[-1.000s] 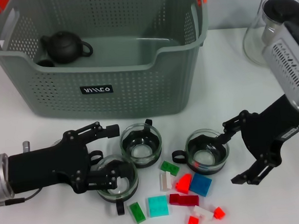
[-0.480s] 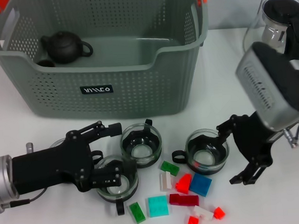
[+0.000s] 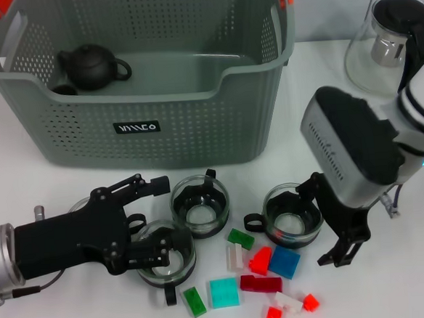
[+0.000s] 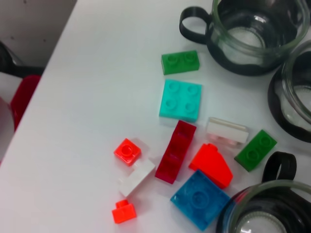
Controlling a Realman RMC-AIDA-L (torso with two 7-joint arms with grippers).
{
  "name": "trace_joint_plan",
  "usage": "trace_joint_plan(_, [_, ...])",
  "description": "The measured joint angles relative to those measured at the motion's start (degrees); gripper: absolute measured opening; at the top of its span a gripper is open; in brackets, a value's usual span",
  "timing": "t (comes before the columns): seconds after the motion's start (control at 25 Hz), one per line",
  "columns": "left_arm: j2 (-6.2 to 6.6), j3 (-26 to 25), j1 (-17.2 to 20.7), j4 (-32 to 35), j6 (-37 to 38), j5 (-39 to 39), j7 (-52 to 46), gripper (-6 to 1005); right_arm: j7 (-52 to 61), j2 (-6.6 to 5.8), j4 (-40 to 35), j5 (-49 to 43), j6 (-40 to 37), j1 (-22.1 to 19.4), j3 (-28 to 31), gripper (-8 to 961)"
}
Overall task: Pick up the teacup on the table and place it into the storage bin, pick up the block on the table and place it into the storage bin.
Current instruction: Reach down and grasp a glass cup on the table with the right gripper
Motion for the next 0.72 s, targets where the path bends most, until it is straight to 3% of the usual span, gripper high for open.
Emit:
trace_joint_plan(0.32, [0.11, -0.81, 0.26, -0.02, 0.01, 0.0, 0.04, 934, 2.2, 0.24, 0.79, 0.26, 1.83, 0.2, -4.21, 827])
trace_joint_plan(0.72, [0.2, -1.41, 0.57, -0.02, 0.01, 0.01, 0.58, 933, 4.28, 0.22, 0.73, -0.71, 1.95, 0.2, -5.23, 803])
